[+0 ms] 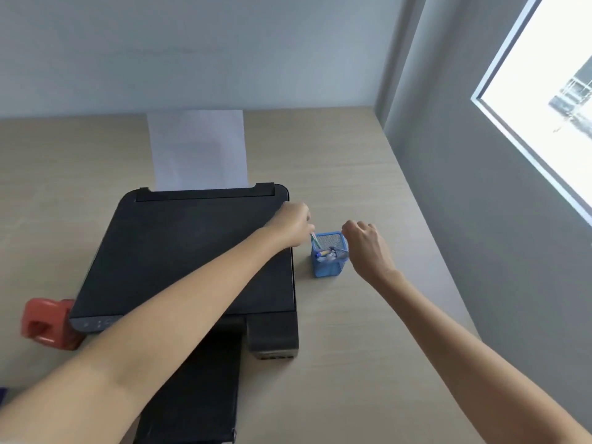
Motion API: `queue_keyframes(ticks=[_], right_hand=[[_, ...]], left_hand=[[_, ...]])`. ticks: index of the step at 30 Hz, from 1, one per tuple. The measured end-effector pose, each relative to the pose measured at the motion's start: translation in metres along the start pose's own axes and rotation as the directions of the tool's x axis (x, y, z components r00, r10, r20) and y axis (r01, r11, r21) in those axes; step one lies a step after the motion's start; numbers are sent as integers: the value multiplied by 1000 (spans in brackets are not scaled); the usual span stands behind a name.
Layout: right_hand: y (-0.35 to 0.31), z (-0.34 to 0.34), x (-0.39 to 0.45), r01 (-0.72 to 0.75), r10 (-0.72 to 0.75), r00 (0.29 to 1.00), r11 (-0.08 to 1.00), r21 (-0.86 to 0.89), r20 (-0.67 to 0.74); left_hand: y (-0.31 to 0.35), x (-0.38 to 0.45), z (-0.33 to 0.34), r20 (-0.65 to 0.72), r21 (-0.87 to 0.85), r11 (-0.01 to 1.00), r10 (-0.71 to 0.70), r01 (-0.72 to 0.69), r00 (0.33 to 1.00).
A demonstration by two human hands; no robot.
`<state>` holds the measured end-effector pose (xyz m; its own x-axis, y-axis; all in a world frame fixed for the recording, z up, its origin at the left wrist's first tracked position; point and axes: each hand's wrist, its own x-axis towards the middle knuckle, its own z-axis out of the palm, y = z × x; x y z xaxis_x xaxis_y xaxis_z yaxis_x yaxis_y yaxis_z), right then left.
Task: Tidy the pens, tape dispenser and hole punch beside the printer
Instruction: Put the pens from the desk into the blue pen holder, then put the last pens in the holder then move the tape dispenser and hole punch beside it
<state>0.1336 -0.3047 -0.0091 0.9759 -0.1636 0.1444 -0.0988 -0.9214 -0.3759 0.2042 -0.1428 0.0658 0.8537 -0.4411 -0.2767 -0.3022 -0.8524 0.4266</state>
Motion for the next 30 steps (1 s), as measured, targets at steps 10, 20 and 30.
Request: queue_keyframes(ticks=[10, 20, 30], right_hand=[[-152, -19, -21, 245, -233, 970, 933, 265, -75], [-341, 53, -90, 375, -498, 837, 824, 424, 227], [-395, 161, -165, 160, -182, 664, 982, 101, 726]], left_hand=[[-148, -157, -71, -159, -500, 865, -148, 50, 976], [-353, -294, -17, -65, -511, 728, -563, 457, 824], [-426, -330, 96, 84, -228, 664, -716, 712, 693]])
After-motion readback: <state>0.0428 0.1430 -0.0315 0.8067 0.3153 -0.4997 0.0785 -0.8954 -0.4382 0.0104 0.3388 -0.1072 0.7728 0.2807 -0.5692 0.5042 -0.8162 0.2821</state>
